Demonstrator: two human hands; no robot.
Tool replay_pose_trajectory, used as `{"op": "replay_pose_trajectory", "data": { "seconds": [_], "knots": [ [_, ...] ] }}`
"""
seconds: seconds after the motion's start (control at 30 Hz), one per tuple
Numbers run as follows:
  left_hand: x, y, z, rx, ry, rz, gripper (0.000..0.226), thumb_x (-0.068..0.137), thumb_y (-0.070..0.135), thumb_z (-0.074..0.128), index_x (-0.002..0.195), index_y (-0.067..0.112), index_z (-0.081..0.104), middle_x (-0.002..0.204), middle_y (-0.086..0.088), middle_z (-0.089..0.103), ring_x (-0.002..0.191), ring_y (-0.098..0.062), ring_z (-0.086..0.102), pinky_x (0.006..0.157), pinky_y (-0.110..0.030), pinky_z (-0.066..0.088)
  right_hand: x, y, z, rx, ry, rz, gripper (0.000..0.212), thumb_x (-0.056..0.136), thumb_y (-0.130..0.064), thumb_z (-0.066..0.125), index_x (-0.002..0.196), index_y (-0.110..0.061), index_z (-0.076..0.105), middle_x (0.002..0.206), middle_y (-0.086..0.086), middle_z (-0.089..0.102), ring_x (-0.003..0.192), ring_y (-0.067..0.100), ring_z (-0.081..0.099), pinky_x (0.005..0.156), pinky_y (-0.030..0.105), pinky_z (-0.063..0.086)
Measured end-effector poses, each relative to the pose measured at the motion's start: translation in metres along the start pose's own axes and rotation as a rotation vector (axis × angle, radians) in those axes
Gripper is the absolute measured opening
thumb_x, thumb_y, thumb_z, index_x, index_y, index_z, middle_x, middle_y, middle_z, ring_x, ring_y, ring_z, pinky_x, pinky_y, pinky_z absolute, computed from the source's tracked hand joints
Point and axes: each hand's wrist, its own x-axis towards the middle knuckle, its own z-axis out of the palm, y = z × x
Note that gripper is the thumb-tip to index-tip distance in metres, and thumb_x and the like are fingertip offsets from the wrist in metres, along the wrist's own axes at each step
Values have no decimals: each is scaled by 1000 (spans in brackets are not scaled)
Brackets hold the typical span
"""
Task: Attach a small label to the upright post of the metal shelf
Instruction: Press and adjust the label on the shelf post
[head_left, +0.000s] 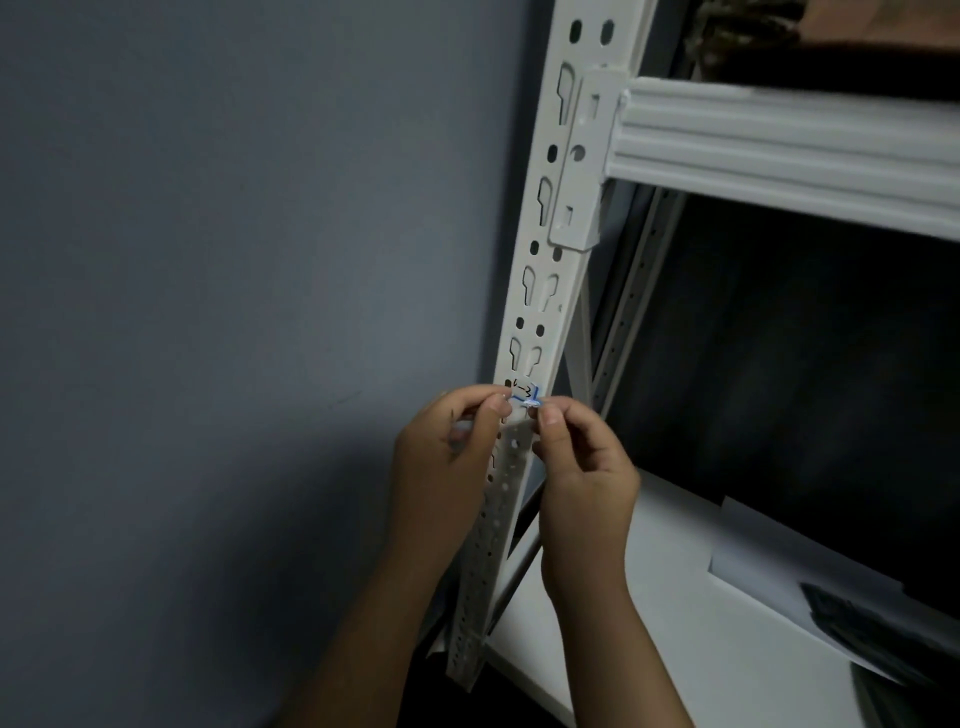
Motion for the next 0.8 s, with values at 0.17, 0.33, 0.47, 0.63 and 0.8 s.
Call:
{"op": "replay_pose_trajectory", "data": {
  "seconds": [0.17, 0.33, 0.47, 0.63, 0.8],
  "knots": [
    [-1, 0, -8, 11, -15, 33, 19, 90, 17, 61, 86, 35, 66, 89, 10, 70, 82, -1, 64, 72, -13, 50, -7, -10, 10, 14, -44, -22, 16, 89, -5, 61, 83, -17, 70, 77, -10, 71, 78, 2, 66, 74, 16, 53],
    [-1, 1, -15, 3, -4, 73, 19, 89, 12, 62, 88, 30, 69, 90, 10, 70, 83, -1, 63, 74, -13, 48, -11, -12, 17, 32, -45, -12, 15, 89, -4, 61, 83, -15, 70, 76, -9, 71, 77, 2, 66, 76, 17, 54],
    [-1, 3, -17, -28, 8, 72, 22, 88, 11, 63, 83, 33, 67, 87, 10, 69, 80, 1, 63, 68, -7, 45, -12, -10, 17, 3, -71, -1, 16, 90, -6, 61, 83, -18, 70, 78, -8, 71, 79, 3, 66, 76, 19, 55],
    [0, 7, -20, -78, 2, 83, 23, 87, 8, 63, 83, 31, 67, 87, 6, 68, 80, 0, 64, 68, -7, 44, -8, -12, 12, -72, -164, -17, 14, 90, -8, 61, 86, -17, 70, 86, -5, 71, 84, 6, 67, 80, 20, 55],
    [0, 8, -25, -87, -39, 83, 21, 84, 7, 66, 80, 28, 69, 82, 6, 69, 76, 0, 64, 65, -7, 44, -4, -17, 4, -151, -268, -24, 9, 90, -10, 61, 89, -12, 70, 82, -3, 70, 78, 1, 65, 73, 14, 52]
  ]
}}
